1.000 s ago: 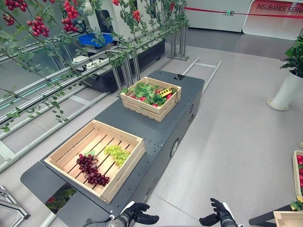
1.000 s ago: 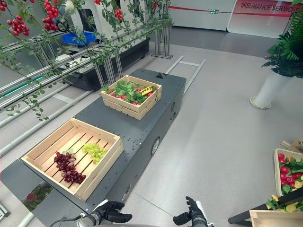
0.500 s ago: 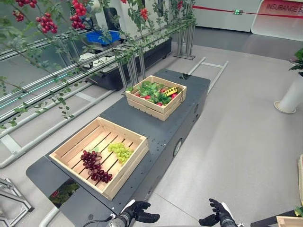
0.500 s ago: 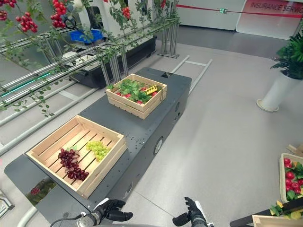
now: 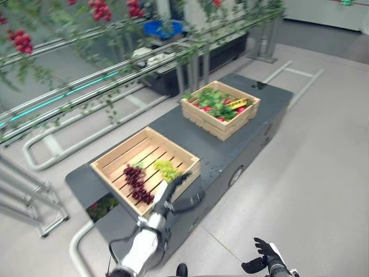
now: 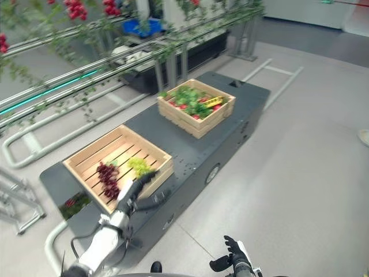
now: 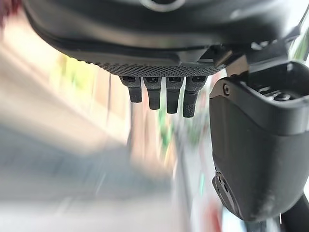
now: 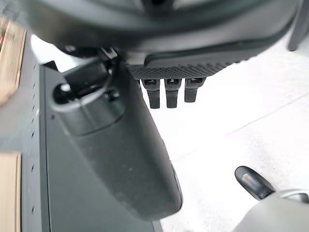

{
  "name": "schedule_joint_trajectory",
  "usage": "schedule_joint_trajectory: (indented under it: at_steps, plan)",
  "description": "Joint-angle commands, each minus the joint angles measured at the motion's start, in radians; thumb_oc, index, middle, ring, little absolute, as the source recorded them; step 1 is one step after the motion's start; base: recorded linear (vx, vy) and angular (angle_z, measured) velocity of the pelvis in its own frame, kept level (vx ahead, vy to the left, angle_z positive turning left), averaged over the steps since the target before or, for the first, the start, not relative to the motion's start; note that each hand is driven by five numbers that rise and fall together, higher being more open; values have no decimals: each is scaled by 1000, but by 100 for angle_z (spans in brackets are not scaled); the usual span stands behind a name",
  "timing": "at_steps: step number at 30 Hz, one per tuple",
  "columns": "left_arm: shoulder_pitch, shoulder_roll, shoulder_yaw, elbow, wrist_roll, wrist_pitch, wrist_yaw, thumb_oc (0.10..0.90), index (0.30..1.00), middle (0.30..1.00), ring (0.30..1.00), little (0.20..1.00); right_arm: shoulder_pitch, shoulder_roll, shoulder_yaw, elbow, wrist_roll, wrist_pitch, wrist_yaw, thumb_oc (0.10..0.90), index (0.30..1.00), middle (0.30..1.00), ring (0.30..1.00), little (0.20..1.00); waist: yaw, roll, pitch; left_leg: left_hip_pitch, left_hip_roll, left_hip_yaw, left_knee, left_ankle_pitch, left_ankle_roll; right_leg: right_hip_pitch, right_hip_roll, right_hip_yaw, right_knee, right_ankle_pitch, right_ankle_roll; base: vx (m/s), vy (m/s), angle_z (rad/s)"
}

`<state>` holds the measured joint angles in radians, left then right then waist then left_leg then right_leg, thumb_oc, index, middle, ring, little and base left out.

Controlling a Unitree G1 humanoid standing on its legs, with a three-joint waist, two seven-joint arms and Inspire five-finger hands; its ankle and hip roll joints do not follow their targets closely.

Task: Pick up the fruits from the basket on one side to the basket on the other side

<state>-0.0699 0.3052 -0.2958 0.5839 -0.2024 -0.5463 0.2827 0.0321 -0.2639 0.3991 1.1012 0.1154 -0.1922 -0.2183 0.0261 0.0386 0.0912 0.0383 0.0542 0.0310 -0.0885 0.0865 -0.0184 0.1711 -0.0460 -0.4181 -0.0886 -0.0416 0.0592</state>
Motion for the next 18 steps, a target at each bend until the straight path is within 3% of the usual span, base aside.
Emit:
schedule_joint_trajectory:
  at_steps: [1,5,6,8,10,12,14,15,17,18]
  plan:
    - [-121,48,114,-67,6,-40,198,800,900,900,900,900,-93,12,-67,14,95,-36,-66,800,900,900,900,900,55,-49,49,76,-48,-12,1,-120,39,-9,-57,98,82,-25,-25,212,279,31]
    - [-129,74,196,-101,17,-15,265,800,900,900,900,900,-82,12,-102,13,68,-48,-62,800,900,900,900,900,52,-48,50,103,-52,-1,1,-123,59,-20,-82,102,175,-51,-10,143,196,24]
    - [-134,83,215,-117,14,3,271,800,900,900,900,900,-79,10,-108,14,51,-46,-63,800,900,900,900,900,52,-48,51,107,-61,-1,1,-122,72,-39,-92,107,248,-56,0,144,231,26]
    - [-141,105,232,-125,19,18,266,800,900,900,900,900,-71,4,-117,12,33,-53,-57,800,900,900,900,900,42,-46,66,109,-80,8,2,-120,95,-137,-138,121,508,7,39,118,249,18]
    - [-154,126,235,-121,12,20,260,800,900,900,900,900,-58,-5,-119,2,28,-61,-50,800,900,900,900,900,28,-47,82,112,-92,8,3,-118,101,-208,-145,163,620,52,53,105,102,2]
    - [-183,162,235,-101,3,35,251,800,900,900,900,900,-31,-11,-118,-2,8,-81,-40,800,900,900,900,900,-1,-46,91,120,-88,-4,1,-119,94,-242,-122,211,516,83,52,177,-48,21]
    - [-210,189,236,-96,-2,60,248,800,900,900,900,900,-24,-9,-113,0,-10,-95,-31,800,900,900,900,900,-11,-44,88,123,-74,-3,1,-124,85,-233,-121,214,399,85,44,139,-149,40]
    - [-253,218,226,-69,-24,66,243,800,900,900,900,900,-31,-9,-105,8,-17,-112,-25,800,900,900,900,900,-24,-44,88,118,-67,-6,1,-141,86,-243,-102,260,238,112,46,81,-216,32]
    - [-298,242,203,-47,-21,75,250,800,900,900,900,900,-45,-13,-98,18,-21,-121,-17,800,900,900,900,900,-42,-42,92,107,-66,-25,1,-154,96,-273,-84,329,166,127,46,77,-236,32]
    - [-318,253,184,-51,7,94,249,800,900,900,900,900,-53,-16,-90,22,-9,-116,-17,800,900,900,900,900,-45,-45,91,90,-68,-53,1,-150,97,-250,-69,348,145,105,42,104,-223,41]
